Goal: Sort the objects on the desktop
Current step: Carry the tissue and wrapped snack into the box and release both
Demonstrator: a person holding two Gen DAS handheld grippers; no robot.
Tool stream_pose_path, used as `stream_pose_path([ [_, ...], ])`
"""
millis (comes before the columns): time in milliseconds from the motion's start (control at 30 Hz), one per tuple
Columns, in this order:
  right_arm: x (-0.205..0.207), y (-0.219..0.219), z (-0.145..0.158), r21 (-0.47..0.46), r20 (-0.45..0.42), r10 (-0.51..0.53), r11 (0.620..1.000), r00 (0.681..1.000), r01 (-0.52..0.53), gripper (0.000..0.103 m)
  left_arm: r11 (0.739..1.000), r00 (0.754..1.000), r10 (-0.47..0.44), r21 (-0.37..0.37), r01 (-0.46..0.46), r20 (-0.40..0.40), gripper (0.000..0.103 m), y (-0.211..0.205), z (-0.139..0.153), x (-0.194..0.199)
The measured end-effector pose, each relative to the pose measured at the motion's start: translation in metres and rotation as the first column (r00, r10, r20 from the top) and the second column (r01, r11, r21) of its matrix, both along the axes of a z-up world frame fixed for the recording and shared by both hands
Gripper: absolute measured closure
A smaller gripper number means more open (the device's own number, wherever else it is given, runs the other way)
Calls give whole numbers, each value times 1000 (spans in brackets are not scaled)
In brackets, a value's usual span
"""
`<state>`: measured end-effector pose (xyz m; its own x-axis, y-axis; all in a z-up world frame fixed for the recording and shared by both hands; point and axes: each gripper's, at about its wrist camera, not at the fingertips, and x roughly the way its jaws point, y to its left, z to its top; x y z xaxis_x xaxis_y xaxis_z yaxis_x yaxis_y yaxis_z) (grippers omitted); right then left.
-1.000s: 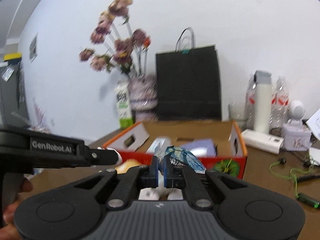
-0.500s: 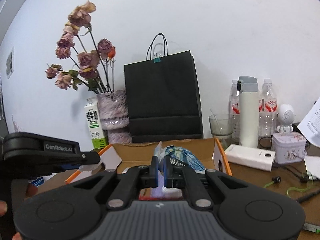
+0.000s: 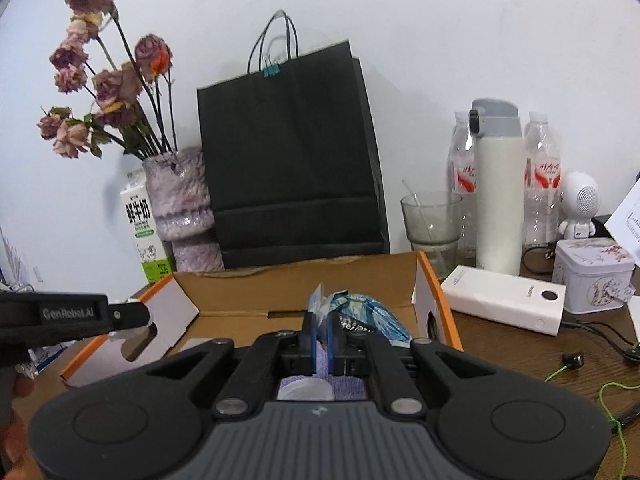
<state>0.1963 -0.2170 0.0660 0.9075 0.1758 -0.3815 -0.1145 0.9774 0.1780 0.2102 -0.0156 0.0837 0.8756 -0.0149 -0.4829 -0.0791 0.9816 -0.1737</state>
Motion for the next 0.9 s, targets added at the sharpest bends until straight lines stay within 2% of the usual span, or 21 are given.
stream_pose_path([
  [133,6,3,-7,-11,-36,8,1000,999,-8,98,999,999,-2,32,3,-35,78,-5,-14,7],
  [167,7,4,-9,-14,-44,8,1000,999,-8,93,999,999,5,39,-3,-33,73,-6,-15,6],
  [200,8,4,-10,-17,-51,10,1000,999,-11,92,999,999,16,47,-14,-34,55,-6,-16,6],
  [233,8,5,-10,-22,-55,10,1000,998,-12,90,998,999,30,49,-29,-31,43,-5,-16,5],
  [267,7,5,-11,-24,-55,8,1000,998,-10,82,998,999,44,47,-43,-17,23,-4,-15,3],
  [300,6,5,-10,-20,-53,13,1000,998,-14,74,997,998,58,47,-58,1,12,-3,-13,1],
  [333,5,4,-9,-17,-49,16,1000,999,-17,52,996,997,71,52,-71,15,8,-3,-10,-2],
  [367,4,4,-8,-16,-43,15,1000,999,-15,33,995,997,79,55,-80,26,0,-3,-8,-4],
  [500,-2,6,0,-30,-15,16,999,1000,-16,15,995,996,81,59,-84,46,0,-4,1,-7],
  [567,-3,6,2,-31,-15,14,999,1000,-15,0,995,996,79,65,-82,44,0,-6,2,-8],
  [900,-15,7,11,-44,-10,6,999,1000,-7,0,996,997,77,47,-78,26,0,-4,5,-15],
])
